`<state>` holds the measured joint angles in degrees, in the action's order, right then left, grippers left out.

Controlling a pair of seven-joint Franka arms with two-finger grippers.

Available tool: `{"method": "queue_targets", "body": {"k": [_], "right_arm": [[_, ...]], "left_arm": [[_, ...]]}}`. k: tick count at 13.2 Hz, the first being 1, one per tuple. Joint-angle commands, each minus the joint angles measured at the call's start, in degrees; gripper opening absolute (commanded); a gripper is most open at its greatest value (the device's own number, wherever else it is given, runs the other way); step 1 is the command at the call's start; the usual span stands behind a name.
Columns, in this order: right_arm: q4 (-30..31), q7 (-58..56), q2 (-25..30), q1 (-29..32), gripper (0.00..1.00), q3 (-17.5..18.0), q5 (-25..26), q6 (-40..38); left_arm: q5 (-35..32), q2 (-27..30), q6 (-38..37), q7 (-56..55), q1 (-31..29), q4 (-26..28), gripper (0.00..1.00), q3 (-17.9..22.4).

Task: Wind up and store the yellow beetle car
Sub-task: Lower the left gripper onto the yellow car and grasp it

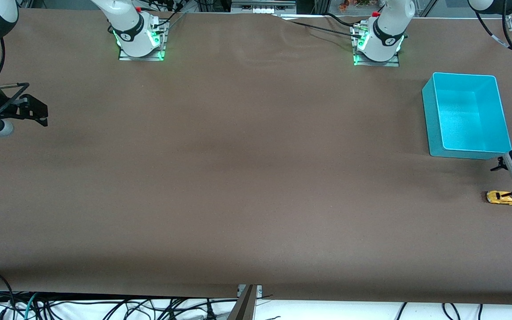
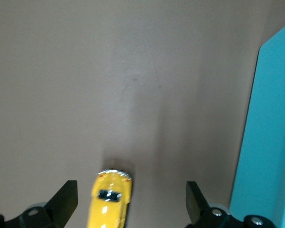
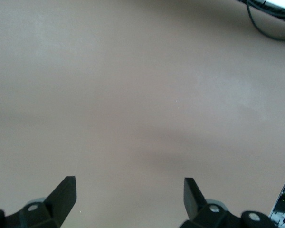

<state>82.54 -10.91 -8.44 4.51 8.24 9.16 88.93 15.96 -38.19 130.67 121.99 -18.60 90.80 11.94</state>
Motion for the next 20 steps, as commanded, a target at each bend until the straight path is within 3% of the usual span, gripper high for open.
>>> {"method": "queue_targets", "body": {"k": [1, 4, 7, 15, 20], "right_arm": [[3.3, 4.9, 2.7, -0.6, 1.00, -2.1, -2.9, -1.2], [7.1, 5.7, 4.8, -0.6, 1.00, -4.2, -5.8, -1.2], [7.2, 5.9, 4.8, -0.7, 1.00, -4.5, -5.8, -1.2], [7.6, 5.7, 4.9, -2.8, 1.00, -9.7, -7.5, -1.3], [6.1, 5.4, 3.2, -2.3, 1.00, -9.9, -7.5, -1.2]], "left_arm": [[0.7, -4.4, 5.4, 4.2, -0.2, -1.9, 1.00, 1.8], [0.7, -6.0, 7.6, 4.5, -0.2, -1.9, 1.00, 2.2], [0.8, -7.2, 7.9, 4.5, -0.2, -1.9, 1.00, 2.4], [1.1, -8.7, 9.5, 4.6, 0.5, -3.4, 1.00, 4.1], [1.6, -11.1, 9.4, 4.5, 0.9, -6.5, 1.00, 4.7]]}}
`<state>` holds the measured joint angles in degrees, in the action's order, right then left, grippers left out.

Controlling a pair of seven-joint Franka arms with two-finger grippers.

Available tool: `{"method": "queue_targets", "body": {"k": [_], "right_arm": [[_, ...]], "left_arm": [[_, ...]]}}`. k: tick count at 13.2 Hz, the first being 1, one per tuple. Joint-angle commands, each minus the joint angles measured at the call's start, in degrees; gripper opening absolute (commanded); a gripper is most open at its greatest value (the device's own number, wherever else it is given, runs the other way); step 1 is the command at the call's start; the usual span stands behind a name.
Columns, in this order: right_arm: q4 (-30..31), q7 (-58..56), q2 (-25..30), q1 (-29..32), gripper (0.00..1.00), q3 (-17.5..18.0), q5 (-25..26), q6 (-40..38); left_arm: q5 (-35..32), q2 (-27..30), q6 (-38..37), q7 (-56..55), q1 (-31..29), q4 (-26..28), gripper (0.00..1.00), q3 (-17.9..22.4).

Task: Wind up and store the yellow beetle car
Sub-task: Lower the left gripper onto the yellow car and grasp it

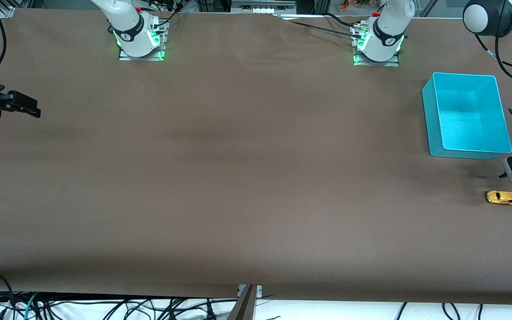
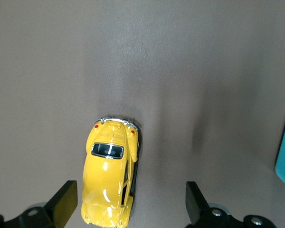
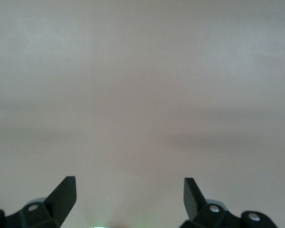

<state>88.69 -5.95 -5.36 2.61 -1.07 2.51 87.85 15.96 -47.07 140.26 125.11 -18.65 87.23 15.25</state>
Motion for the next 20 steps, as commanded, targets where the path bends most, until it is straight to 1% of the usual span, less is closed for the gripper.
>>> {"method": "queue_targets", "body": {"k": [1, 4, 5, 6, 7, 9, 10, 12, 14, 16, 18, 19, 20], "right_arm": [[0.0, 0.4, 0.0, -0.4, 1.00, -0.6, -0.8, -0.1], [-0.1, 0.2, -0.8, 0.5, 1.00, -0.6, -0.8, 0.0], [0.0, 0.1, -1.0, 0.7, 1.00, -0.6, -0.7, -0.1], [0.0, 0.4, -1.7, 0.7, 1.00, -0.6, -0.7, -0.1], [-0.1, 0.4, -1.8, 0.7, 1.00, -0.6, -0.3, 0.1], [-1.2, 0.0, -1.8, 1.0, 1.00, -0.6, -0.2, 0.2], [-1.2, 0.0, -1.7, 1.2, 1.00, -0.6, -0.2, 0.0], [-1.4, 0.2, -1.8, 1.2, 1.00, -0.6, -0.9, 0.5], [-1.5, 0.2, -1.7, 1.1, 1.00, -0.5, -0.8, 0.6], [-1.5, 0.4, -1.3, 1.0, 1.00, -0.3, -1.0, 0.1], [-1.5, 0.2, -1.3, 0.9, 1.00, -0.1, -0.8, 0.6], [-1.5, 0.3, -1.3, 0.8, 1.00, -0.1, -0.8, 0.6], [-1.6, 0.3, -1.3, 0.9, 1.00, -0.2, -0.8, 0.6]], "left_arm": [[1.6, -3.1, -0.2, 1.4, 1.1, -3.5, 1.00, 1.4], [1.6, -3.3, -0.2, 1.3, 1.1, -3.6, 1.00, 1.4], [1.6, -3.2, -0.2, 0.9, 1.0, -3.6, 0.89, 1.4], [1.4, -3.2, -0.2, 1.2, 0.8, -3.6, 0.49, 1.4], [1.5, -3.1, -0.3, 0.8, 0.8, -3.6, 0.00, 1.4], [1.4, -2.0, -2.1, 1.3, 0.8, -3.7, 0.00, 1.4], [1.4, -0.9, -6.2, 1.4, 0.7, -4.7, 0.00, 1.4], [1.5, 0.2, -15.4, 1.4, 0.8, -9.9, 0.00, 1.4], [1.3, 2.6, -21.0, 1.4, 0.7, -12.8, 0.00, 1.4], [0.8, 5.8, -22.0, 1.4, 0.8, -13.0, 0.00, 1.4], [0.0, 9.2, -26.7, 1.2, 1.1, -12.9, 0.00, 1.3], [-1.5, 11.2, -28.9, 0.7, 1.5, -12.3, 0.00, 1.2], [-3.1, 14.3, -31.2, -0.7, 1.7, -9.6, 0.00, 1.1]]}}
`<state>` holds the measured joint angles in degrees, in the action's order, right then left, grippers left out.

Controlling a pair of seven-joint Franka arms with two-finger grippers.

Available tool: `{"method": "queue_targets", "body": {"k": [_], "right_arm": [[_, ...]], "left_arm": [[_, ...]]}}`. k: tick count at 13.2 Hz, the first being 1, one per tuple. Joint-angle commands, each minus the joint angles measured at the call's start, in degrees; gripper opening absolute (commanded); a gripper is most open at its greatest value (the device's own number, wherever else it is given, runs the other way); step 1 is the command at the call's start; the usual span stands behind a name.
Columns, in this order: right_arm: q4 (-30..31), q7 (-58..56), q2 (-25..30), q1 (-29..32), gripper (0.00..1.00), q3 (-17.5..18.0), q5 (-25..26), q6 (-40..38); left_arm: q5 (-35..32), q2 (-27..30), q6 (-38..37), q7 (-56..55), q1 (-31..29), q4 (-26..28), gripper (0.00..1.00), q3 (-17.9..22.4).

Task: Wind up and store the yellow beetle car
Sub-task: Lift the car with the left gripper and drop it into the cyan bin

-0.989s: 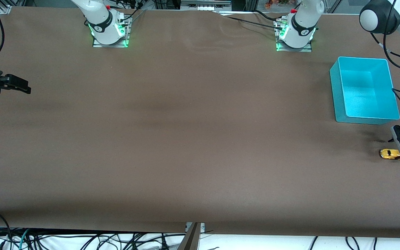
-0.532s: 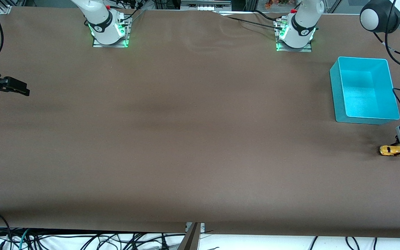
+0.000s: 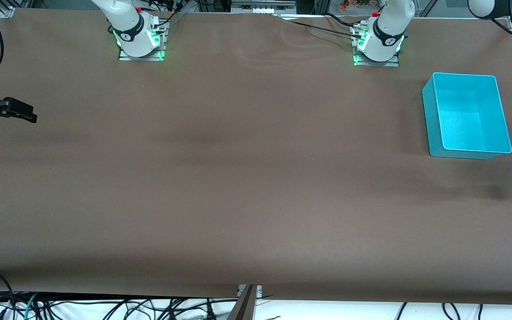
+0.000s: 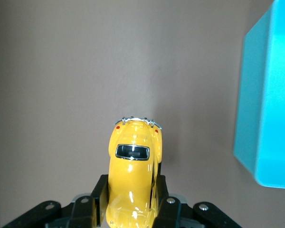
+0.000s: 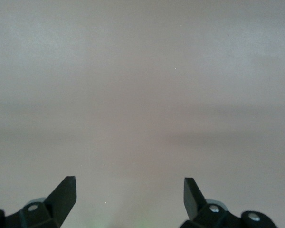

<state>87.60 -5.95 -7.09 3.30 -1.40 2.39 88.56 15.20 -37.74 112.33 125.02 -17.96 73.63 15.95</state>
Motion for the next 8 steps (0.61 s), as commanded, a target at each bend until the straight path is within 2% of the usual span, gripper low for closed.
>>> {"method": "queue_targets", "body": {"k": [1, 5, 8], "right_arm": [[-0.5, 0.1, 0.5, 0.2, 1.00, 0.1, -0.7, -0.2], [-0.5, -0.1, 0.5, 0.2, 1.00, 0.1, -0.7, -0.3], [-0.5, -0.2, 0.2, -0.1, 1.00, 0.3, -0.6, -0.1]], "left_arm": [[-4.2, 8.2, -5.0, -3.6, 2.0, 7.8, 0.00, 0.4], [-12.5, 20.9, -5.6, -14.0, 5.8, 27.0, 0.00, 0.3], [-14.1, 24.3, -1.8, -16.4, 5.3, 39.6, 0.00, 0.4]]}}
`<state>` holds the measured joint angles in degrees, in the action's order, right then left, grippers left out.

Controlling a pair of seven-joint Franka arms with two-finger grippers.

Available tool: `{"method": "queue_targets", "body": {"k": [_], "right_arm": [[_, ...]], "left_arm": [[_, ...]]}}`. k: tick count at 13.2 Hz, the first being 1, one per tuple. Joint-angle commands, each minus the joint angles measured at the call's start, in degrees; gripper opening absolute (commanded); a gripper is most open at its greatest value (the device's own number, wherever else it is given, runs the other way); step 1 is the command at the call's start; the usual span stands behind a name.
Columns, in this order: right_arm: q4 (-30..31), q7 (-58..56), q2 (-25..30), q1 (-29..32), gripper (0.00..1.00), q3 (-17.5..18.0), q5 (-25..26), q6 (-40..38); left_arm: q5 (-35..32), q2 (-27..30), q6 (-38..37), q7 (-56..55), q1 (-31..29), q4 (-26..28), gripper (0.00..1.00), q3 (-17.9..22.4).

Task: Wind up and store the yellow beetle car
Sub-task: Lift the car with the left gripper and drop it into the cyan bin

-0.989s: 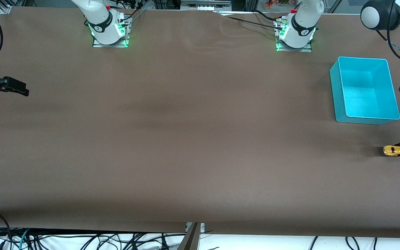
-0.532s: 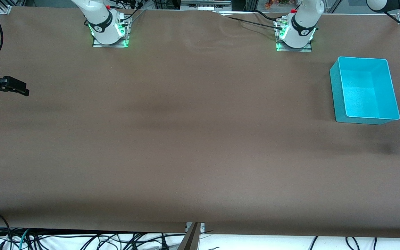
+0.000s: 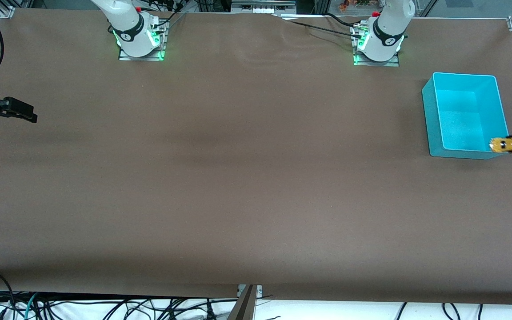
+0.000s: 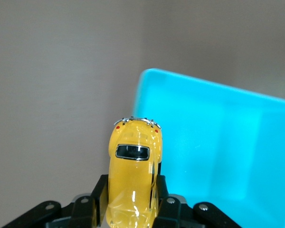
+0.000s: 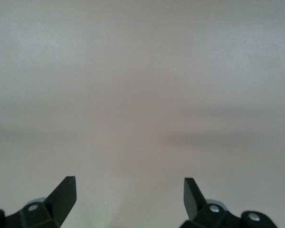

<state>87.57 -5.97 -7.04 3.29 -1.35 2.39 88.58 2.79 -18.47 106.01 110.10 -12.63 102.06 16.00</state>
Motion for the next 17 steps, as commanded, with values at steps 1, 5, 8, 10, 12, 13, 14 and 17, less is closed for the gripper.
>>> {"method": "queue_targets", "body": {"k": [1, 5, 8, 10, 12, 13, 14, 17], "right_arm": [[-0.5, -0.2, -0.1, -0.3, 1.00, 0.4, -0.7, -0.1], [-0.4, 0.0, -1.0, -0.5, 1.00, 0.2, -0.7, 0.1], [-0.6, -0.3, -1.0, -0.6, 1.00, 0.2, -0.4, 0.0], [-1.9, -0.3, -0.8, -0.7, 1.00, 0.3, -0.7, -1.0], [-2.0, -0.4, -0.8, -0.7, 1.00, 0.3, -0.6, -2.1], [-2.1, -0.4, -0.5, -0.7, 1.00, 0.3, -0.7, -2.1], [-2.1, -0.3, -0.4, -0.7, 1.00, 0.3, -0.6, -2.1], [-2.1, 0.0, -0.8, -0.4, 1.00, -0.1, -0.7, -1.7]], "left_arm": [[-1.7, 6.2, 6.7, -1.5, -0.3, 15.8, 0.00, 0.6], [-6.1, 7.7, 7.5, -1.3, -3.0, 21.9, 0.00, 0.6], [-9.5, 9.2, 11.8, -0.5, -5.4, 28.6, 0.00, 0.5], [-12.4, 12.8, 20.6, -0.5, -7.4, 37.6, 0.00, 0.5], [-15.0, 11.1, 26.3, -0.5, -8.0, 39.9, 0.00, 0.5], [-15.1, 8.2, 28.7, -0.6, -8.5, 39.9, 0.00, 0.5], [-14.9, 5.8, 31.4, -0.9, -10.2, 40.1, 0.00, 0.5], [-12.2, 4.1, 32.6, -1.2, -10.7, 39.2, 1.00, 0.4]]}}
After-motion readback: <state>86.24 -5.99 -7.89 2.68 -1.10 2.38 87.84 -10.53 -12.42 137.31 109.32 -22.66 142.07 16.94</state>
